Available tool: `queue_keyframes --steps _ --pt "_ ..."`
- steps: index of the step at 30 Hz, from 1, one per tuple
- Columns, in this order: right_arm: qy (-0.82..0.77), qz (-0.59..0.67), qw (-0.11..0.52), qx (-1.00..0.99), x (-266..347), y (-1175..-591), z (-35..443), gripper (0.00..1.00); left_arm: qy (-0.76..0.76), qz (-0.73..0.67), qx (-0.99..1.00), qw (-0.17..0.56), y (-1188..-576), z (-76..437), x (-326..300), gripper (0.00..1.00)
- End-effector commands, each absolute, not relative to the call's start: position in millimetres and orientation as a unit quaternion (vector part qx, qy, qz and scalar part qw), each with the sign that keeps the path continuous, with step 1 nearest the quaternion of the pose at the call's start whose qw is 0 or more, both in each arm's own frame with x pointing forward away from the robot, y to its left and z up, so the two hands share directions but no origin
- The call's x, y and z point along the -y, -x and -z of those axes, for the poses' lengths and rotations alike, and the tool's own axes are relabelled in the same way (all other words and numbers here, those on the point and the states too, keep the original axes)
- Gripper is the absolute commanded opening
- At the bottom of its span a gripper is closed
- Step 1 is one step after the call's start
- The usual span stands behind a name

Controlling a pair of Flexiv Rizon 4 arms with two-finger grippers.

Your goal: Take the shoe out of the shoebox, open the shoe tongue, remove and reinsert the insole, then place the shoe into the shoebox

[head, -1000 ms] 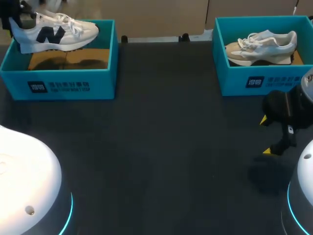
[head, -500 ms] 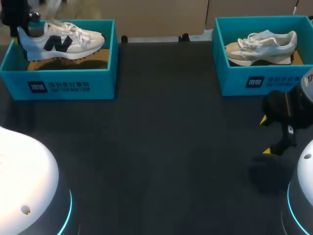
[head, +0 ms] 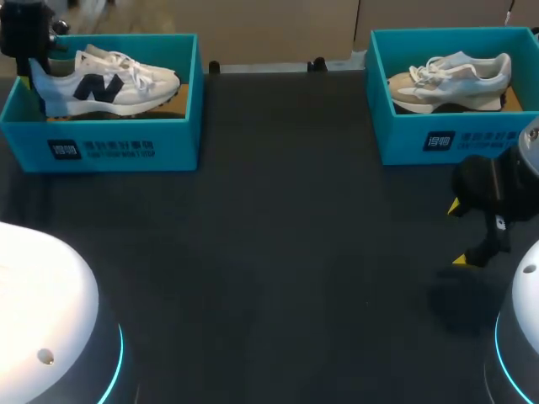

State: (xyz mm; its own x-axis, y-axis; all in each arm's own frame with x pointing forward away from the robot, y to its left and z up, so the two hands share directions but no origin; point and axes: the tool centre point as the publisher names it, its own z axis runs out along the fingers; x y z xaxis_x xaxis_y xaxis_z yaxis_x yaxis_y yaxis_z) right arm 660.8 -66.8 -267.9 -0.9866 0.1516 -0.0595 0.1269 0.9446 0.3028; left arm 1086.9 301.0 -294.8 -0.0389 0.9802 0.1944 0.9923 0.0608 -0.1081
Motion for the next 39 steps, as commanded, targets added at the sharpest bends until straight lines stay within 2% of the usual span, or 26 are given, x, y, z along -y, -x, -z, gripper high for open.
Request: queue_keyframes --steps 1,39 --pt "-0.071 -0.150 0.042 -0.985 67 -659 268 1.00 0.690 0.041 0.716 0.098 -1068 297 -297 0.00" --pt "-0.071 -0.150 0.042 -0.985 67 -659 268 1.00 0.689 0.040 0.715 0.111 -1065 344 -306 0.00"
